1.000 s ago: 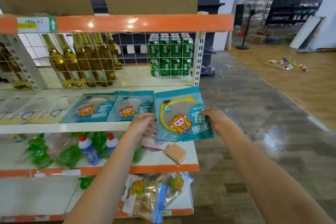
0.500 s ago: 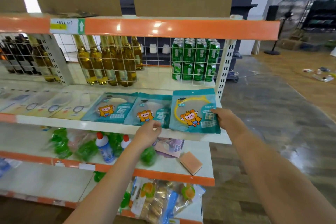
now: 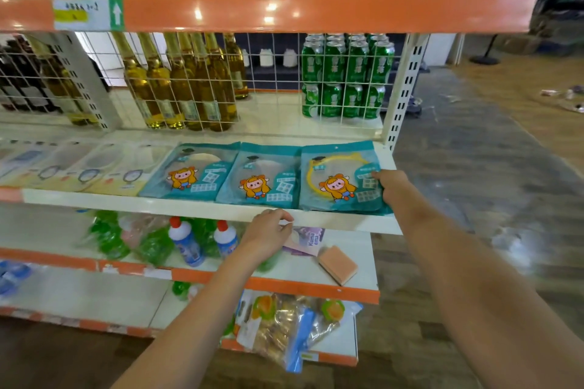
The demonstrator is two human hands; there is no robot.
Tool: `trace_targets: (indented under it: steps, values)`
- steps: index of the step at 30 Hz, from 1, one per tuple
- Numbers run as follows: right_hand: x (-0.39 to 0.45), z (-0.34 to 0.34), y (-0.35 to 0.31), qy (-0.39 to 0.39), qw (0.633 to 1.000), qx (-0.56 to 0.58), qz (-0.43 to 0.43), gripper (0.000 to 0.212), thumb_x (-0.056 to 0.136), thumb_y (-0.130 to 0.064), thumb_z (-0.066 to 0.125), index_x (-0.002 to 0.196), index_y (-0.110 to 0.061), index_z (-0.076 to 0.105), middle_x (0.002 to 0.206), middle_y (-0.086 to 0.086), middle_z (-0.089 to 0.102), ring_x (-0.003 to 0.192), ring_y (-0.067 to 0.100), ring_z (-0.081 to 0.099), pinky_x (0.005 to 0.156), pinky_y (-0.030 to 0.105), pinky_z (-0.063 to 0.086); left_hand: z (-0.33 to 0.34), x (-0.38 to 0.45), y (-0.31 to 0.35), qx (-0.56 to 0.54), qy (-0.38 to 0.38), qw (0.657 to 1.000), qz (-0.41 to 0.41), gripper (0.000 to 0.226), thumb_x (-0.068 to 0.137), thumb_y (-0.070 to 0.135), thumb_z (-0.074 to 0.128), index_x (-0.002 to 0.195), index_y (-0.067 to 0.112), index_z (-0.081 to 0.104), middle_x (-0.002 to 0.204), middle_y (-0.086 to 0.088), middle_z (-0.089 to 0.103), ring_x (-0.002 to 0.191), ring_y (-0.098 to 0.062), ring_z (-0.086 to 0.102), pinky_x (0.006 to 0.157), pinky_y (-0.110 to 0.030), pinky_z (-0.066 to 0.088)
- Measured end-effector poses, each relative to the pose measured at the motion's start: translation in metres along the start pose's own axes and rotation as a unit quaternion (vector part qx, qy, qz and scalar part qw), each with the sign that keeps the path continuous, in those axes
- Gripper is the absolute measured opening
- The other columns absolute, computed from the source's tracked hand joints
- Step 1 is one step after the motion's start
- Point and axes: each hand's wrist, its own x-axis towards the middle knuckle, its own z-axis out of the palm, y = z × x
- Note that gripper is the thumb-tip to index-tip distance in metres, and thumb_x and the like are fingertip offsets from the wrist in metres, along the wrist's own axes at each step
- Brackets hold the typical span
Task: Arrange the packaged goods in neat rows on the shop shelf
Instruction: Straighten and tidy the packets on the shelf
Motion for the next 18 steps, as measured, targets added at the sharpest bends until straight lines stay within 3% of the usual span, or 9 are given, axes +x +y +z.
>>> trace_targets:
  steps: [6, 18]
  values:
    - [0.006, 0.001, 0.000, 0.009, 1.000, 0.010, 0.013, 0.029, 0.093, -0.013, 0.058, 0.116, 0.004, 0.053, 0.115, 0.016, 0.065, 0.102, 0.031, 0.066, 0.090, 0.046, 0.053, 0.002, 0.005, 0.000, 0.001, -0.011, 1.000, 0.019, 0.026, 0.097, 0.024, 0.047, 0.122, 0.022, 0.057, 0.128, 0.001, 0.053, 0.117, -0.017, 0.049, 0.092, -0.029, 0.038]
    - [0.015, -0.002, 0.003, 0.051, 0.998, -0.027, -0.005, 0.035, 0.090, -0.019, 0.063, 0.117, 0.001, 0.053, 0.113, 0.013, 0.064, 0.099, 0.028, 0.066, 0.087, 0.040, 0.055, 0.006, 0.015, -0.006, -0.015, -0.014, 0.999, 0.045, 0.025, 0.097, 0.023, 0.049, 0.120, 0.021, 0.058, 0.125, 0.003, 0.056, 0.113, -0.012, 0.050, 0.084, -0.022, 0.037]
